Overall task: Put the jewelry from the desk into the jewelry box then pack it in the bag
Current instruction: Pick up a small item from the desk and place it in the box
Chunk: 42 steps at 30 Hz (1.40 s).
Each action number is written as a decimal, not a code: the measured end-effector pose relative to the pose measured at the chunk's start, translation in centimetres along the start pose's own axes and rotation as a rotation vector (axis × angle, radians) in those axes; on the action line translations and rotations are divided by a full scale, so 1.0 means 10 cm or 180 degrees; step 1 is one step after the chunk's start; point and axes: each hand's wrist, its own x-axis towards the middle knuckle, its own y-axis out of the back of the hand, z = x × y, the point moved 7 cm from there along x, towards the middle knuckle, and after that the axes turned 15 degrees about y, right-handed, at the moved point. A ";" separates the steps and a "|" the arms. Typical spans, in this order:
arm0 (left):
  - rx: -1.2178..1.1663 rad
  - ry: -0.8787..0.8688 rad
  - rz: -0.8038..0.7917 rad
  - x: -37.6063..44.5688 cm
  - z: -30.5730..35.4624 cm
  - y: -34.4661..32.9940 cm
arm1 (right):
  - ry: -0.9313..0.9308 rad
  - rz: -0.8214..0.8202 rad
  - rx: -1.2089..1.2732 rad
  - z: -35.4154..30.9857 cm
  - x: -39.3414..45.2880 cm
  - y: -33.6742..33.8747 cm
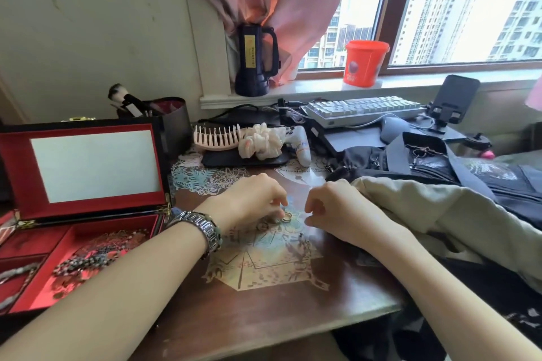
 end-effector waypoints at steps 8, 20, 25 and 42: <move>-0.0264 -0.0060 0.0117 0.01 -0.02 -0.02 | 0.0074 0.0024 -0.0012 -0.01 0.00 0.00; -0.1585 0.0176 -0.0375 -0.13 -0.02 0.09 | 0.0083 0.0118 0.0229 -0.04 0.00 -0.02; -0.1916 0.0195 -0.0162 -0.31 -0.08 0.25 | 0.0078 0.0192 0.0611 -0.10 0.01 -0.01; -0.1982 0.0171 0.0810 -1.05 -0.49 0.67 | 0.0382 0.0507 0.1693 -0.71 0.26 0.08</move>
